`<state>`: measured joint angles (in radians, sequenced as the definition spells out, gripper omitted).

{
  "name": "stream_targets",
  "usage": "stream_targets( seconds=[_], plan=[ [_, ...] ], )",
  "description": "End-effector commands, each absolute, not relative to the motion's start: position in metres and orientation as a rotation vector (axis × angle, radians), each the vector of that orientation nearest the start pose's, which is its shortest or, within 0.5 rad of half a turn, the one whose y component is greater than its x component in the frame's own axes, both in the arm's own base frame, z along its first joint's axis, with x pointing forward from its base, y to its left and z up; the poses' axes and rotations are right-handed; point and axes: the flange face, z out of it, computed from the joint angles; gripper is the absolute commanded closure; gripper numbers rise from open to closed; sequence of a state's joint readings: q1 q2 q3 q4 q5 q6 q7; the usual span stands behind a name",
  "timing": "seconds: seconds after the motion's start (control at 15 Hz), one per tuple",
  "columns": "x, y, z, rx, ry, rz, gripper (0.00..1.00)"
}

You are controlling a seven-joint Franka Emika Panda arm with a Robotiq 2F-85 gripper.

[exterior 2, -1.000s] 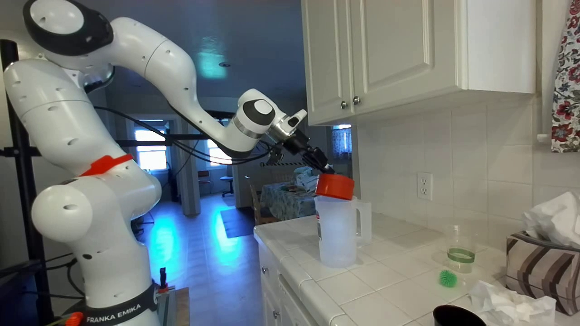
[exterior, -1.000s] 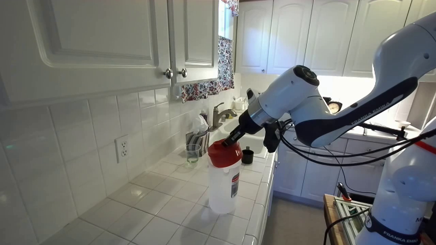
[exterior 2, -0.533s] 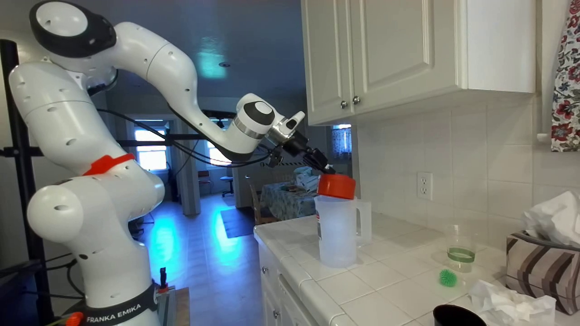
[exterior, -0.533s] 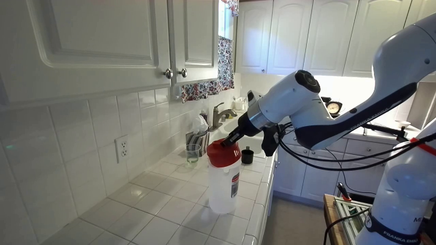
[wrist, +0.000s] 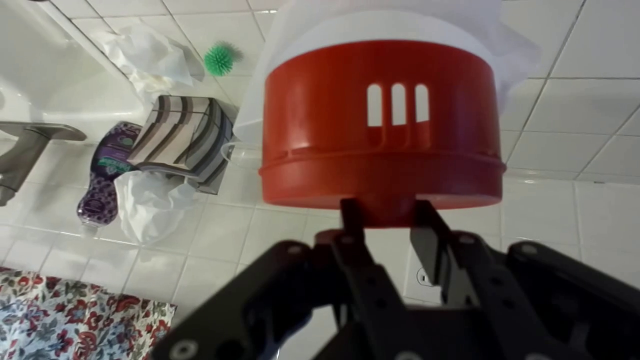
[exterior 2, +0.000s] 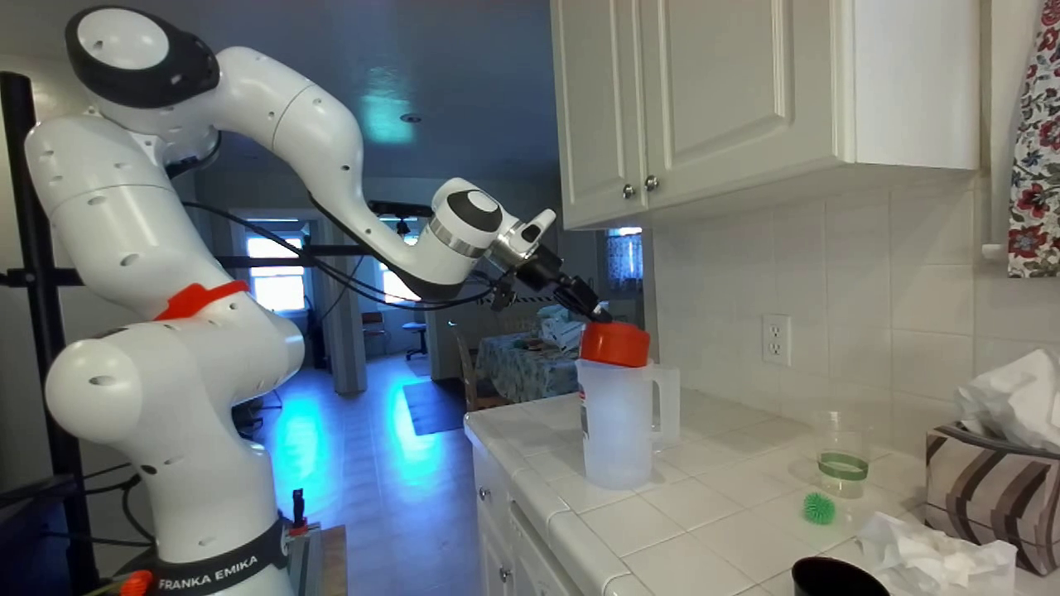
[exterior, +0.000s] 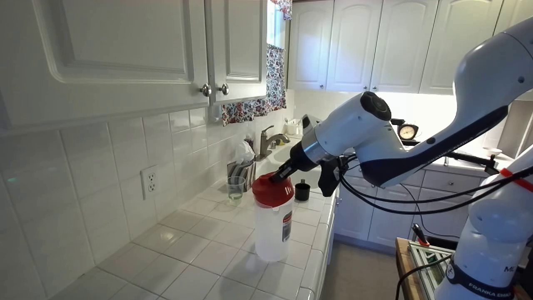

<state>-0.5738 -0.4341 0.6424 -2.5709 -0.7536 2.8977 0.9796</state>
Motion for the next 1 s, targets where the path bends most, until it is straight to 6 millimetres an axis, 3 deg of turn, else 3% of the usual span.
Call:
stream_targets(
  seconds=[0.0, 0.93],
  plan=[
    [0.442, 0.08, 0.432, -3.131, 0.306, -1.388, 0.92],
    [0.432, 0.092, 0.424, -3.074, 0.413, -1.532, 0.92]
  ],
)
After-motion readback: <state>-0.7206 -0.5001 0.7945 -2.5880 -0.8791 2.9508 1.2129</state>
